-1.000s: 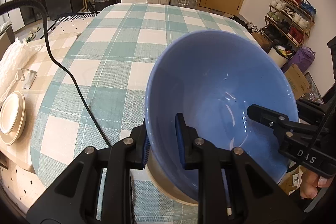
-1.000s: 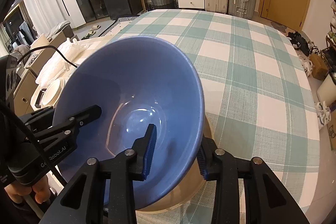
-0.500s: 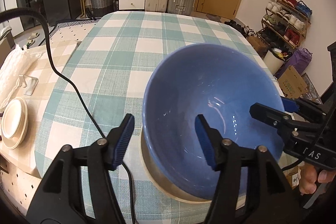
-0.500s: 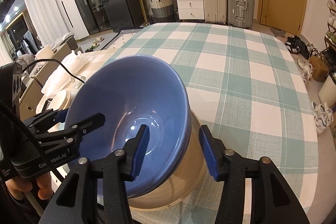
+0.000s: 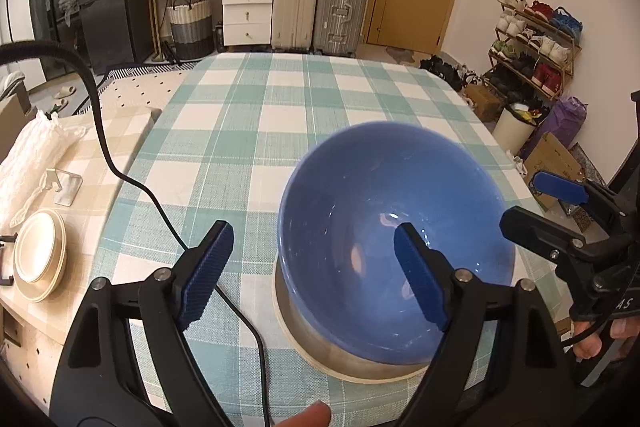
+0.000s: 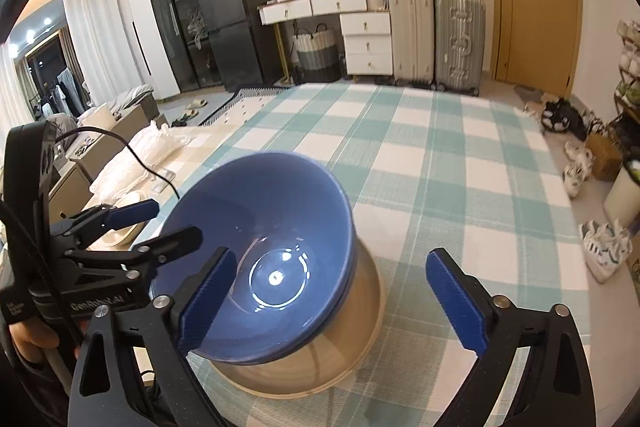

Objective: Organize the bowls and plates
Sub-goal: 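Lower the bowl stack onto the cream plates and open both grippers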

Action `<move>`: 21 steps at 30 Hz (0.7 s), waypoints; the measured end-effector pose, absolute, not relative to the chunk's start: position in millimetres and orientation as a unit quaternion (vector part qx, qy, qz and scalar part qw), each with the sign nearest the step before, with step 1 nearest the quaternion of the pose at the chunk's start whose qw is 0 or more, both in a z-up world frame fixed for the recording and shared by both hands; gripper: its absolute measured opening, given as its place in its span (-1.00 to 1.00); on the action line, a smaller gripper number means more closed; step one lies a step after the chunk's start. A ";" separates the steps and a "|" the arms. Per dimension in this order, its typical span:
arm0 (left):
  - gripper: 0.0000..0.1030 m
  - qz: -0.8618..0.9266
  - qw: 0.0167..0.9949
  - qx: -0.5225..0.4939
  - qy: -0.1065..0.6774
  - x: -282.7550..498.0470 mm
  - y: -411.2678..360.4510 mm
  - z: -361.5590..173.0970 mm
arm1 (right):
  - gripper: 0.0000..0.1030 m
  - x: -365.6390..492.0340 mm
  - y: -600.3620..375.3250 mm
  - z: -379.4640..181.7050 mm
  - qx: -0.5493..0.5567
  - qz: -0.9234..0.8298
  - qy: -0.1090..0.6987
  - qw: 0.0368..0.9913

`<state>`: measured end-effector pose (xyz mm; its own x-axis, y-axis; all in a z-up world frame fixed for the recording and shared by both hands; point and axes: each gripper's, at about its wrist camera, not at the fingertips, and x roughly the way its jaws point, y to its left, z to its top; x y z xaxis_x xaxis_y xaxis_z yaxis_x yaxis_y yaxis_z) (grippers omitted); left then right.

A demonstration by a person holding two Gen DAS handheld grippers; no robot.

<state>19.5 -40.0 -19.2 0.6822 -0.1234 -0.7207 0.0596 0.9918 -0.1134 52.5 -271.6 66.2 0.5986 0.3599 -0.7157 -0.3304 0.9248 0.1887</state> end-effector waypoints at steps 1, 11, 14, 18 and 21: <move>0.63 -0.050 0.918 -0.039 0.392 17.7 -39.7 -16.6 | 0.93 50.7 -273.6 67.8 0.019 0.193 0.399 0.896; 0.95 -0.047 0.934 -0.037 0.351 -9.2 -31.7 -0.2 | 0.97 23.0 -305.3 76.3 0.053 0.167 0.338 0.925; 0.95 -0.040 0.940 -0.030 0.338 -19.6 -29.5 1.8 | 0.97 14.2 -314.4 76.2 0.060 0.158 0.324 0.931; 0.95 -0.037 0.944 -0.034 0.327 -30.0 -25.9 0.7 | 0.98 4.6 -327.2 73.5 0.062 0.131 0.293 0.945; 0.95 -0.031 0.949 -0.041 0.312 -38.4 -21.5 -0.7 | 0.98 -1.2 -334.1 69.8 0.055 0.120 0.276 0.952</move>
